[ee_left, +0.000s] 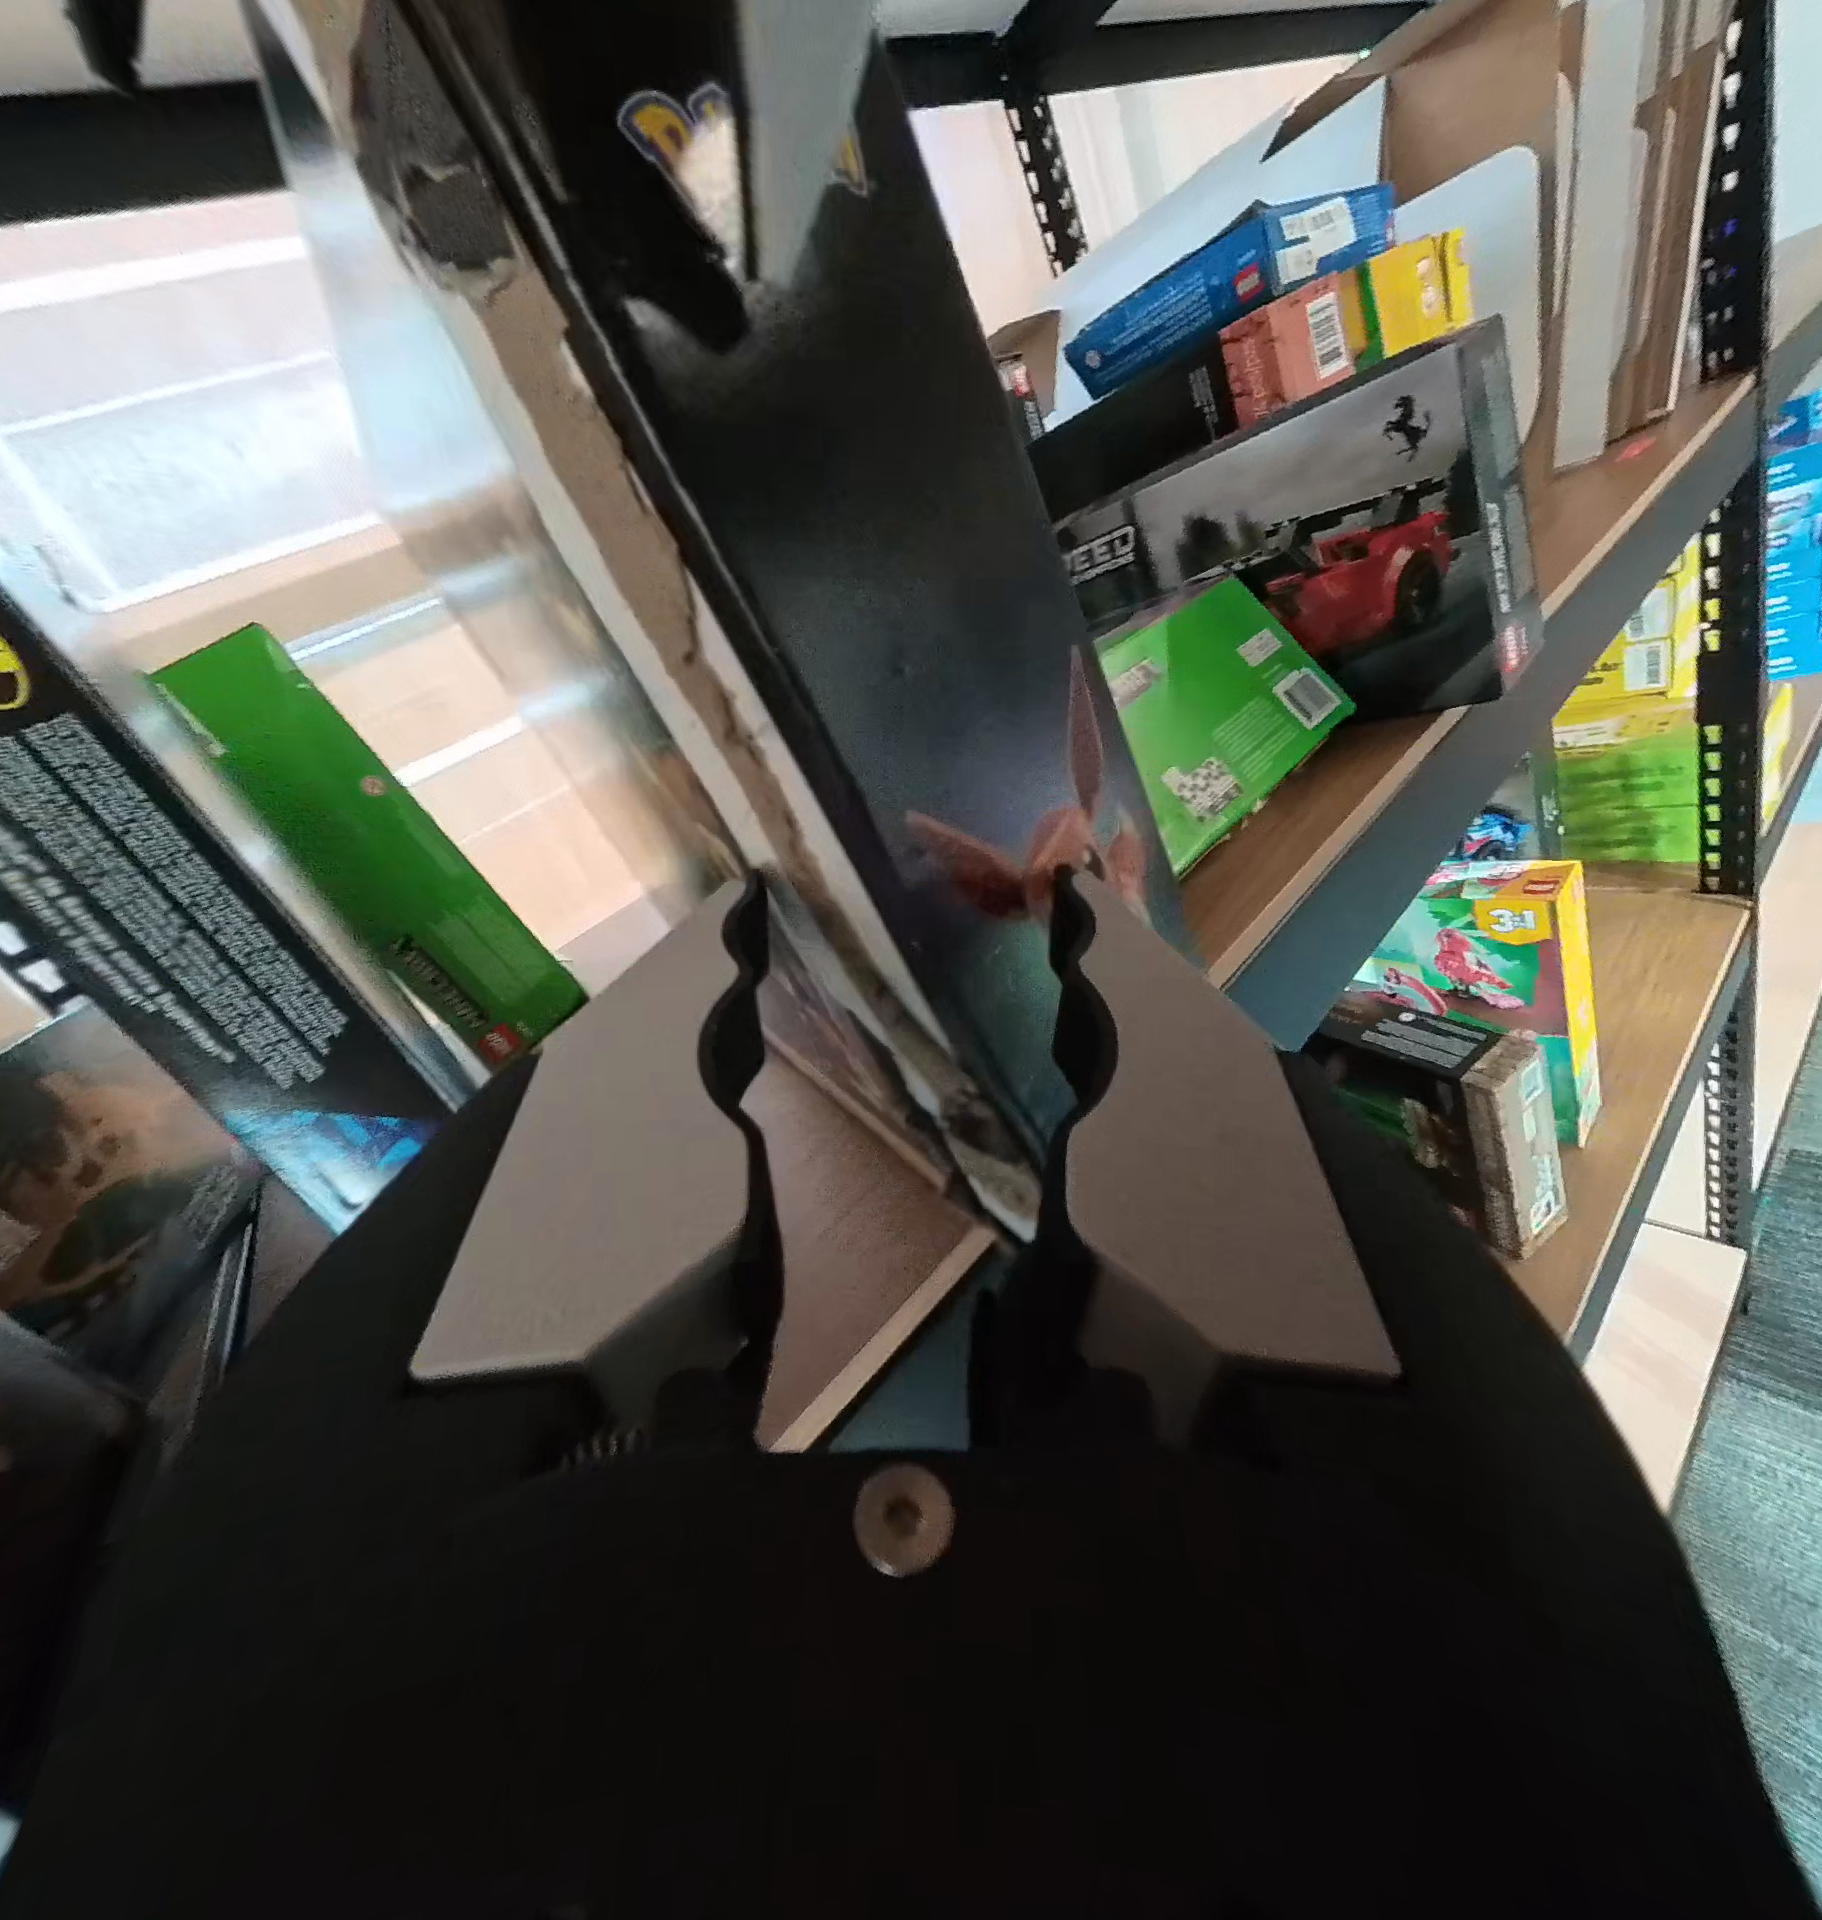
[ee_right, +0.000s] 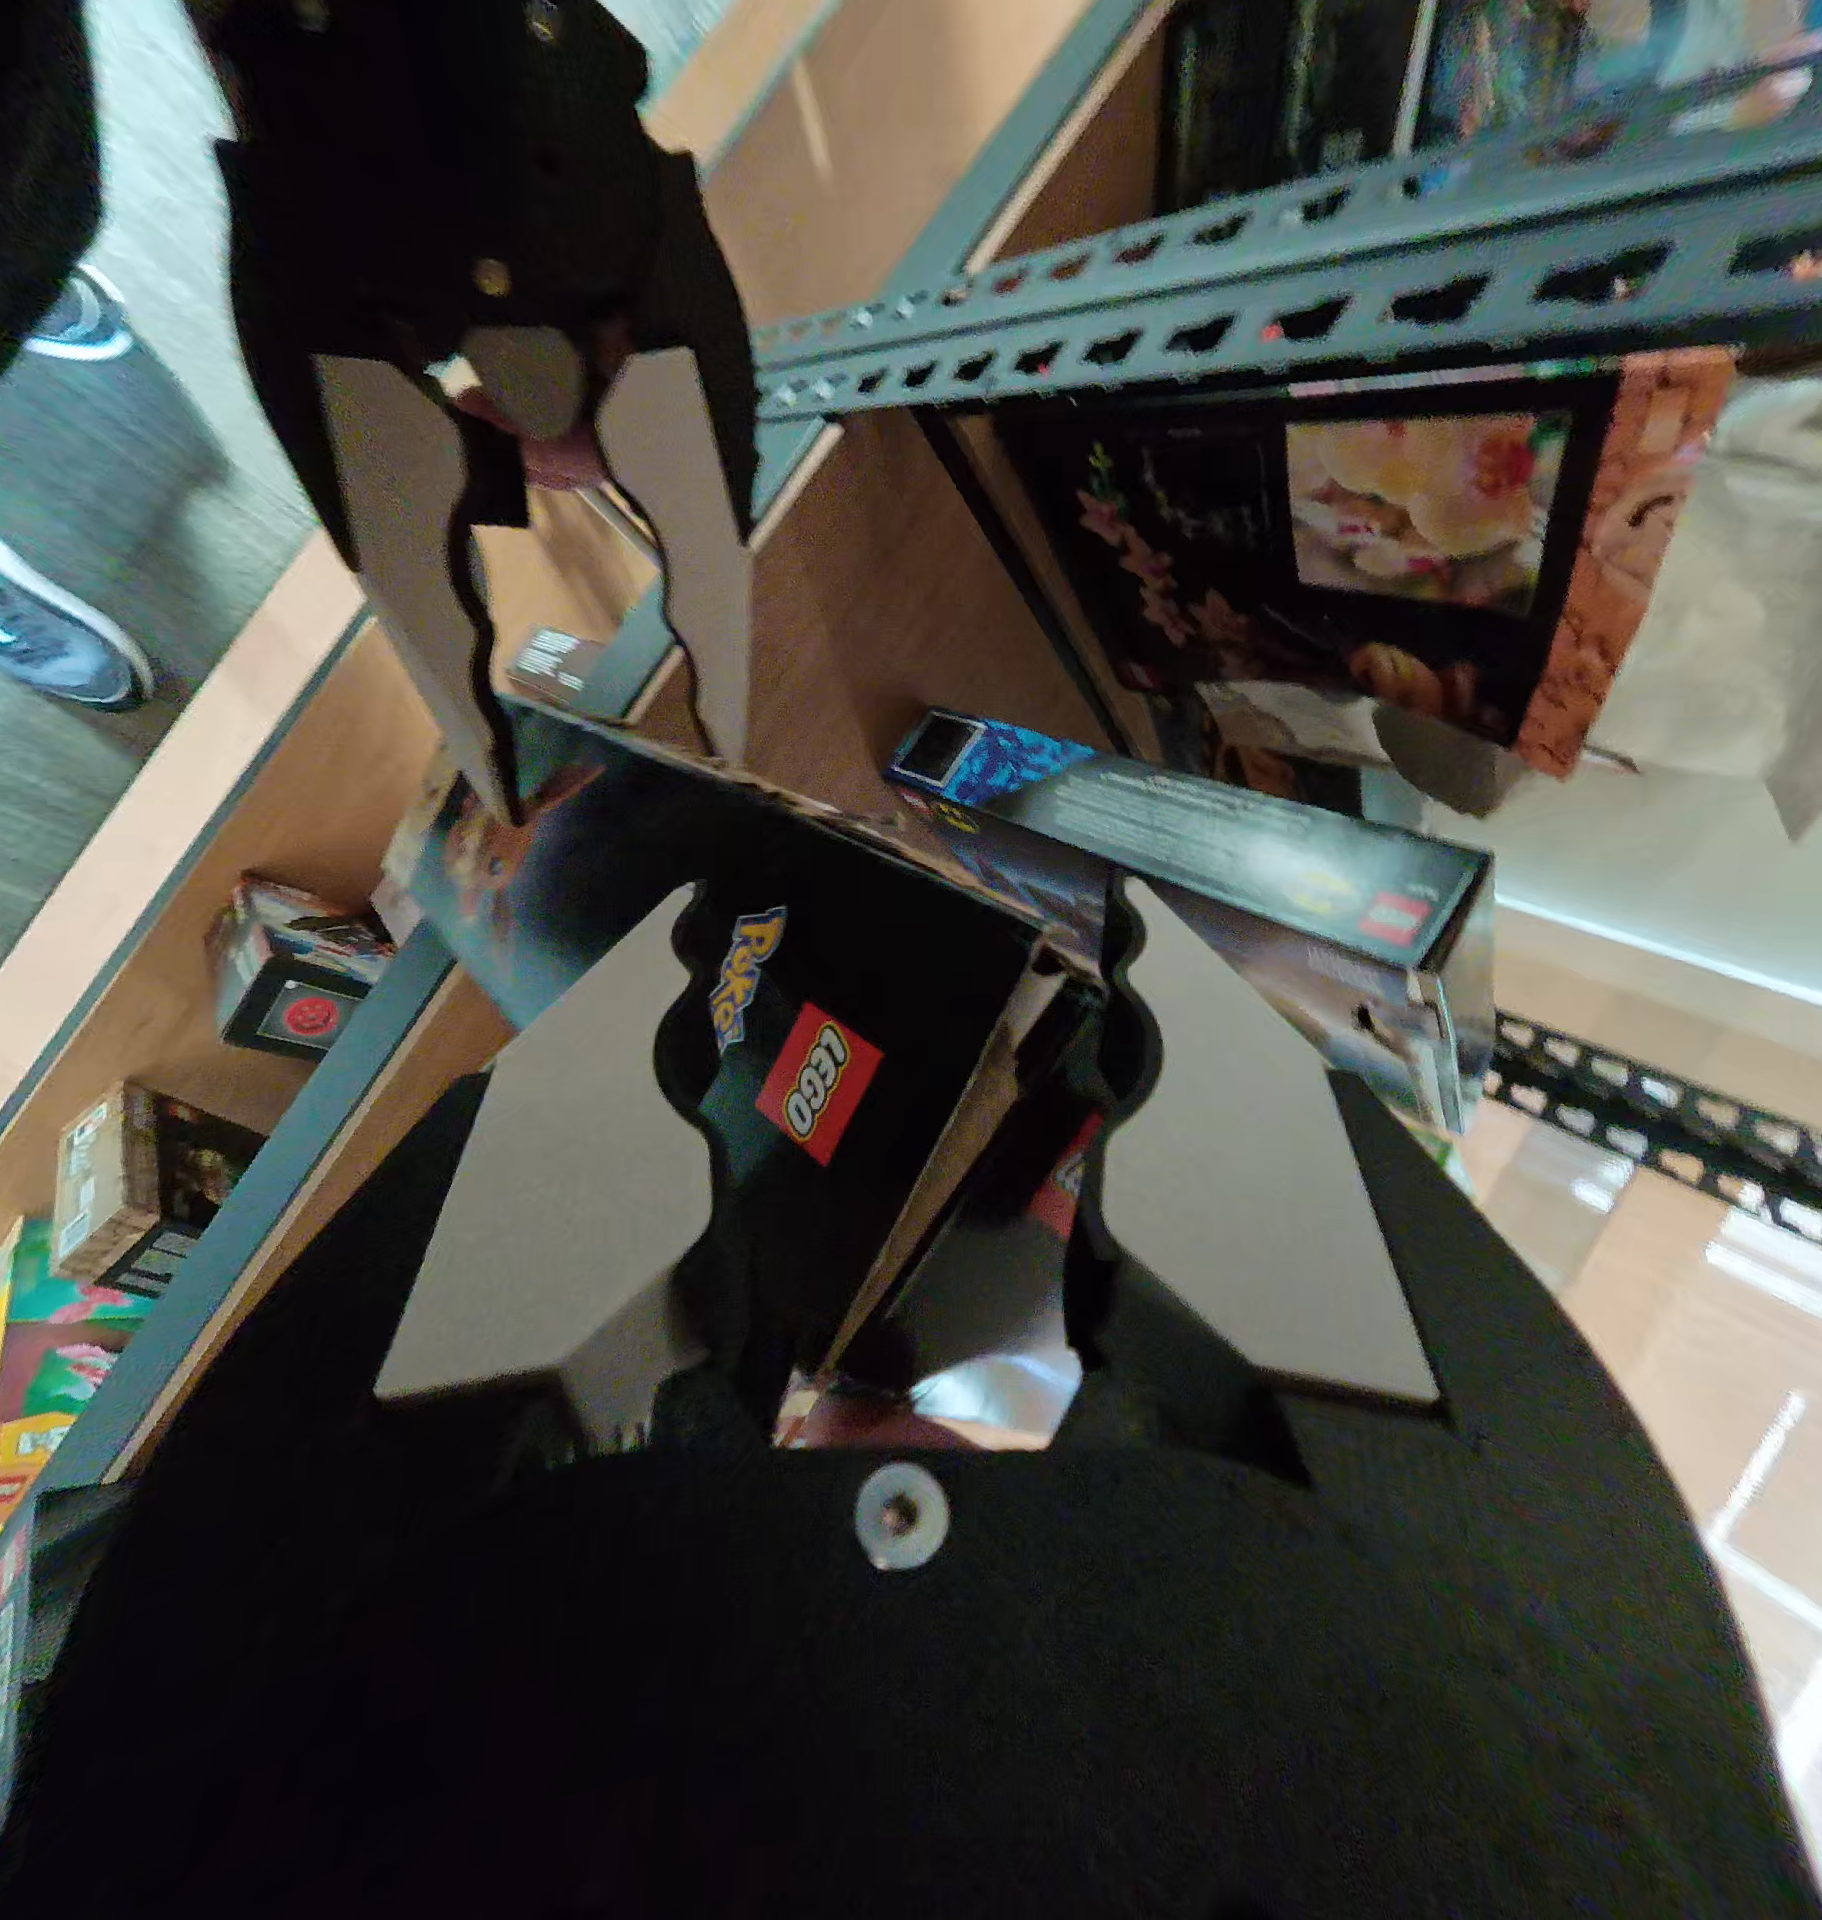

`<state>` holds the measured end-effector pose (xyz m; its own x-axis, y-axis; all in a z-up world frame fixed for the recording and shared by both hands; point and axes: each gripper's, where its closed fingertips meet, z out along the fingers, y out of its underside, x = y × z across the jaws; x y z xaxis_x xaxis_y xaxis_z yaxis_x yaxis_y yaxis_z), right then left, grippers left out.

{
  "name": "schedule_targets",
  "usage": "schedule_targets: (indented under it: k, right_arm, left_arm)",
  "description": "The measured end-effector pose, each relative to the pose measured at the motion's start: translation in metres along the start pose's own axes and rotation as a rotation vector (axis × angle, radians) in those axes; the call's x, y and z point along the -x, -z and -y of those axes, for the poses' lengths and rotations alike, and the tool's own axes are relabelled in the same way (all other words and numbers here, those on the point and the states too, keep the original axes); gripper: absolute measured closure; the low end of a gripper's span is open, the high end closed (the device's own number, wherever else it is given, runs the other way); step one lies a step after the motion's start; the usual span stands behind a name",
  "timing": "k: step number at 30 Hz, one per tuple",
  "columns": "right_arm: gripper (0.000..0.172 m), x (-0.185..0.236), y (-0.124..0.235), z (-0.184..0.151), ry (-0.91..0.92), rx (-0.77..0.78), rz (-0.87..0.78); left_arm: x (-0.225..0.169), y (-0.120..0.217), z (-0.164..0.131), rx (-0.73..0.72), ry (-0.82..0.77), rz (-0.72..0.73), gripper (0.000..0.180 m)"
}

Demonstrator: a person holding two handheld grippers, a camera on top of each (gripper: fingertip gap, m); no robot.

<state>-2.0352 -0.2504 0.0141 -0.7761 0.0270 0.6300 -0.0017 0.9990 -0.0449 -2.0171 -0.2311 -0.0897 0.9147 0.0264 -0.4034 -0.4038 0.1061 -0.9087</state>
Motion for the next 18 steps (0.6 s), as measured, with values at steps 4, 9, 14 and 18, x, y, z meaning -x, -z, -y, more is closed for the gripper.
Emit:
schedule_targets:
  k: [4,9,14,18]
  right_arm:
    - [0.097,-0.003,0.001,-0.006,-0.114,0.013,-0.074]
    - [0.083,-0.009,0.010,-0.015,-0.278,0.047,-0.211]
    - [0.080,-0.025,0.034,0.001,-0.697,-0.108,-0.410]
    - [0.076,-0.013,0.042,-0.033,-0.897,-0.043,-0.678]
  left_arm:
    - [-0.004,-0.003,0.002,-0.005,0.013,-0.026,0.130]
    - [-0.006,-0.003,0.004,-0.025,0.002,-0.056,0.134]
    - [-0.016,-0.006,0.011,-0.038,-0.037,-0.087,0.137]
    - [-0.024,-0.011,0.016,-0.046,-0.053,-0.105,0.137]
